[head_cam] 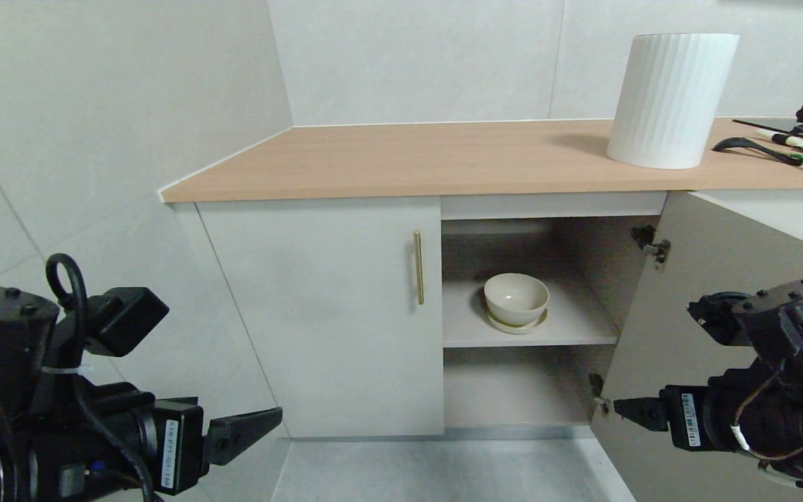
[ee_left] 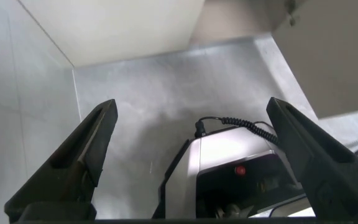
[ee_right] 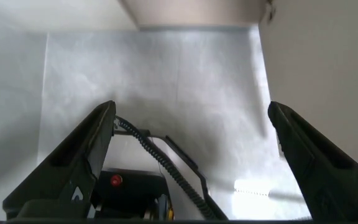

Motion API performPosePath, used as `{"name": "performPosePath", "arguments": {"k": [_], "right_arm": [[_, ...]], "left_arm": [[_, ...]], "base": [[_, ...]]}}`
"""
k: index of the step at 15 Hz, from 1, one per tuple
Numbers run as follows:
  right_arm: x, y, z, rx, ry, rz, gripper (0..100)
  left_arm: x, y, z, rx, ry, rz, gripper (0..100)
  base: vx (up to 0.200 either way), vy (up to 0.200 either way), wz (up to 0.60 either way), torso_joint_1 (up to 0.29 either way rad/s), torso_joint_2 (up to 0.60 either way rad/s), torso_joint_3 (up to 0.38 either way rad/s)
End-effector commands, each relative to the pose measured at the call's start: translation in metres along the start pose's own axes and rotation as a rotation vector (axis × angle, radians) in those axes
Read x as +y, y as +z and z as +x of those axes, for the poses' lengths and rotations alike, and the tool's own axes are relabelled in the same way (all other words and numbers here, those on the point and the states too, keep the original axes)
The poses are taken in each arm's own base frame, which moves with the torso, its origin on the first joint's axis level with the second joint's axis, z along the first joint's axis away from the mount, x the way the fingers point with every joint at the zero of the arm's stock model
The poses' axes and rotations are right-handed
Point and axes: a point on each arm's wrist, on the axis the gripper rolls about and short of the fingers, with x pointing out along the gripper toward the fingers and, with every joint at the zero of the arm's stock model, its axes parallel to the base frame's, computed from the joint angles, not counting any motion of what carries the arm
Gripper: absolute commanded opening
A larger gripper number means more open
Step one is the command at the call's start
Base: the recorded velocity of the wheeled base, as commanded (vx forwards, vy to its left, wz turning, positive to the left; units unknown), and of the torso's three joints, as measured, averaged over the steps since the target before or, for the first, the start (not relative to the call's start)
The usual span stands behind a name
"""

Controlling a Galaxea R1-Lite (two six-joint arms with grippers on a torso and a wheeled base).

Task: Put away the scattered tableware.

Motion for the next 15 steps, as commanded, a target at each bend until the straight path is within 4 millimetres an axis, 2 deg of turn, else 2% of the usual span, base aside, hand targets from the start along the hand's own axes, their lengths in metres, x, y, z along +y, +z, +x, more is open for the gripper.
{"name": "performPosePath", "arguments": {"k": [1,6,15], "right_arm": [[0.0004,-0.0009,0.0022,0.008,-0.003,-0.003,100],[0.0004,-0.0012,0.0026,0.011,-0.004,-0.004,100],[-0.0013,-0.0020,-0.0015,0.011,-0.004,-0.006,100]], "left_arm": [[-0.0002,-0.0001,0.0018,0.006,0.003,0.000,100],[-0.0001,-0.0001,0.0015,0.005,0.002,0.000,100],[0.0000,-0.0004,0.0012,0.005,0.002,0.002,100]], "base": [[-0.200,0.000,0.00,0.007,0.01,-0.002],[-0.200,0.000,0.00,0.001,0.00,0.001],[0.000,0.000,0.00,0.000,0.00,0.000]]}}
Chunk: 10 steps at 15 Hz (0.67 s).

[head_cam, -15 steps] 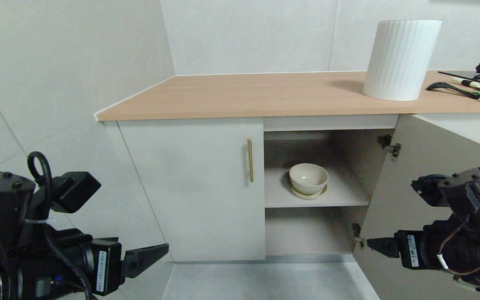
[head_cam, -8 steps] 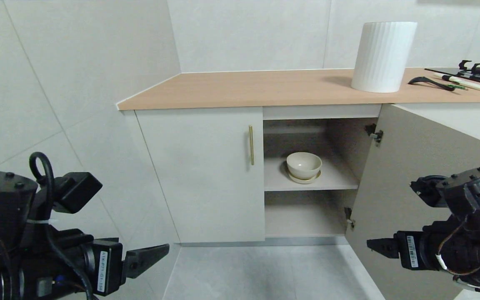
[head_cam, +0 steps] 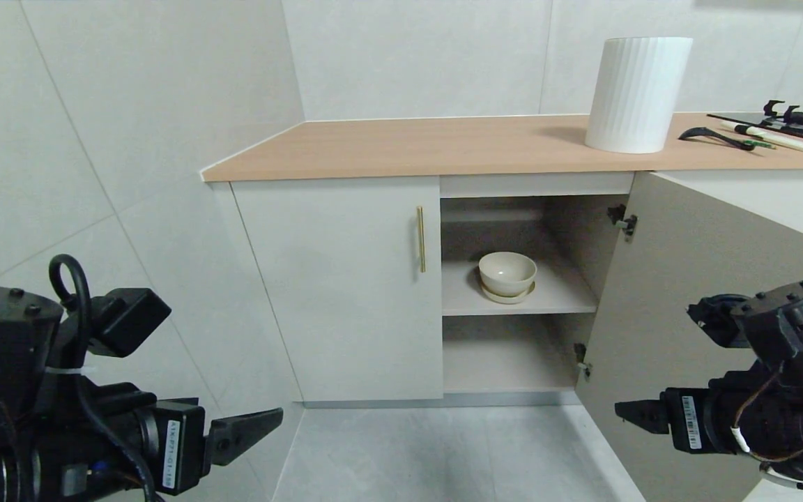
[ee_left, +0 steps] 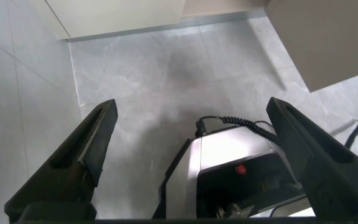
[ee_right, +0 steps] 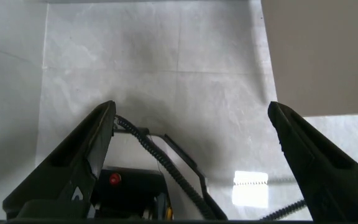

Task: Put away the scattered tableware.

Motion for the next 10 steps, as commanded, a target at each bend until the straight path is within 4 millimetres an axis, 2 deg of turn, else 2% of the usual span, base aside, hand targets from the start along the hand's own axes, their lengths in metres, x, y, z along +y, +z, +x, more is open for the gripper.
{"name": "performPosePath", "arguments": {"k": [1,2,3,5,6,8,10], "right_arm": [[-0.003,-0.001,-0.007,0.011,-0.006,-0.009,100],[-0.005,-0.002,-0.011,0.021,-0.010,-0.020,100],[-0.010,-0.003,-0.027,0.017,-0.008,-0.040,100],[-0.017,-0.004,-0.048,0.015,-0.011,-0.049,100],[-0.018,-0.004,-0.050,0.018,-0.013,-0.050,100],[-0.025,-0.008,-0.067,0.043,-0.027,-0.099,100],[-0.030,-0.013,-0.074,0.088,-0.047,-0.143,100]], "left_arm": [[0.000,0.000,0.000,0.000,0.000,-0.001,100],[0.000,0.000,0.000,-0.002,0.000,-0.001,100],[0.000,0.000,0.000,0.001,0.001,0.001,100],[0.000,0.000,0.000,0.001,0.002,0.001,100],[0.000,0.000,0.000,0.001,0.002,0.001,100],[0.000,0.000,-0.001,-0.002,0.001,0.017,100],[0.000,-0.001,0.000,0.002,0.001,0.022,100]], "base": [[0.000,0.000,0.00,0.000,0.00,0.000],[0.000,0.000,0.00,0.000,0.00,0.000],[0.000,0.000,0.00,0.000,0.00,0.000],[0.000,0.000,0.00,0.000,0.00,0.000],[0.000,0.000,0.00,0.000,0.00,0.000],[0.000,-0.200,0.00,0.005,0.00,0.005],[0.000,-0.200,0.00,-0.002,0.00,0.000]]}}
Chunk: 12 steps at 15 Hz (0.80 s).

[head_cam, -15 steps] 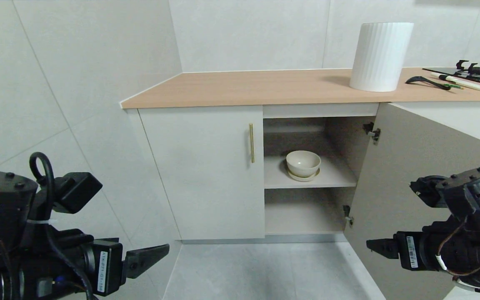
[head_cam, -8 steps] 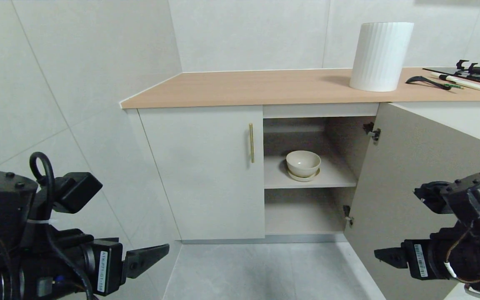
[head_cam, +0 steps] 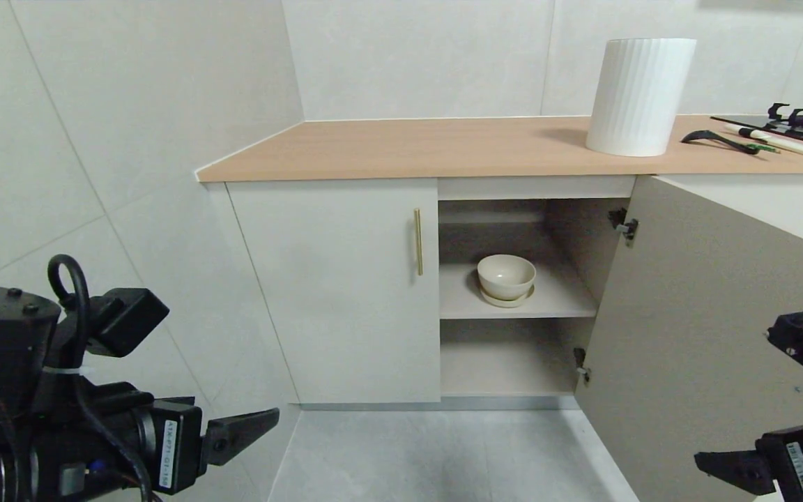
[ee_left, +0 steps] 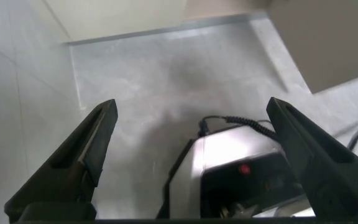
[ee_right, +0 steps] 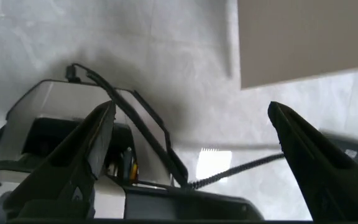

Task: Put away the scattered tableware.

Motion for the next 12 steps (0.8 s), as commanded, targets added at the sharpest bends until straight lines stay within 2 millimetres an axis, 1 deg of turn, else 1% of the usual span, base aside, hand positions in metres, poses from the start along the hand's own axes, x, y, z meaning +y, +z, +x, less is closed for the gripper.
{"name": "performPosePath", "arguments": {"k": [1,5,7,10,11,12], "right_arm": [[-0.006,-0.007,-0.012,0.018,-0.008,-0.030,100],[-0.011,-0.006,-0.013,0.031,-0.033,-0.020,100],[-0.024,-0.010,-0.017,0.075,-0.092,-0.041,100],[-0.038,-0.013,-0.028,0.085,-0.146,-0.047,100],[-0.041,-0.012,-0.031,0.077,-0.158,-0.036,100],[-0.050,-0.007,-0.033,0.065,-0.214,0.031,100]], "left_arm": [[0.000,-0.001,0.001,0.006,-0.001,0.002,100],[0.000,-0.001,0.002,0.010,0.001,0.002,100],[0.000,-0.001,0.002,0.012,0.001,0.003,100],[0.000,-0.002,0.002,0.013,0.002,0.003,100],[0.000,-0.002,0.003,0.015,0.001,0.005,100],[0.000,-0.002,0.003,0.016,0.001,0.004,100]], "base": [[0.000,-0.200,0.00,0.017,0.00,-0.002],[0.000,-0.200,0.00,0.001,0.00,0.002],[0.000,-0.200,0.00,0.002,0.00,0.005],[0.000,-0.200,0.00,0.004,0.00,-0.001],[0.000,0.000,0.00,0.000,0.00,0.000],[0.000,0.000,0.00,0.000,0.00,0.000]]}}
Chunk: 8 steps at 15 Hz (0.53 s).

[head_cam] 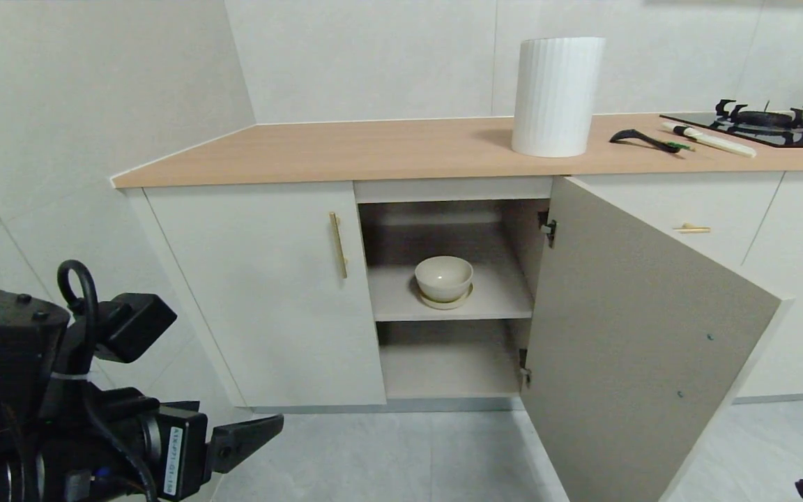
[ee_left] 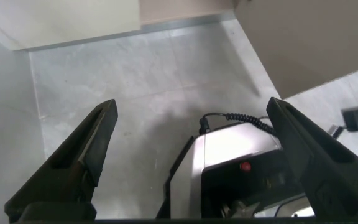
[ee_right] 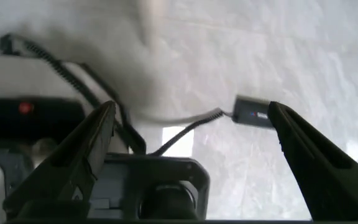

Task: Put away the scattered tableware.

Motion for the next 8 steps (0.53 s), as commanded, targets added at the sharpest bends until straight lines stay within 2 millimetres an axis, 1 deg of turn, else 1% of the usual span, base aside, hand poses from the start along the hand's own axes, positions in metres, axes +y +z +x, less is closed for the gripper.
{"name": "performPosePath", "arguments": {"k": [1,3,5,8], "right_arm": [[-0.018,0.008,-0.007,-0.038,-0.081,0.114,100],[-0.031,0.016,-0.003,-0.055,-0.134,0.186,100],[-0.039,0.031,0.009,-0.106,-0.141,0.252,100],[-0.062,0.053,0.036,-0.170,-0.136,0.368,100]], "left_arm": [[0.000,0.000,0.001,0.004,0.002,-0.001,100],[0.000,0.000,0.001,0.004,0.002,0.000,100],[0.000,0.000,0.001,0.004,0.002,-0.001,100],[0.000,0.000,0.001,0.004,0.002,0.000,100]], "base": [[0.000,0.000,0.00,0.000,0.00,0.000],[0.000,0.000,0.00,0.000,0.00,0.000],[0.000,0.000,0.00,0.000,0.00,0.000],[0.000,0.000,0.00,0.000,0.00,0.000]]}}
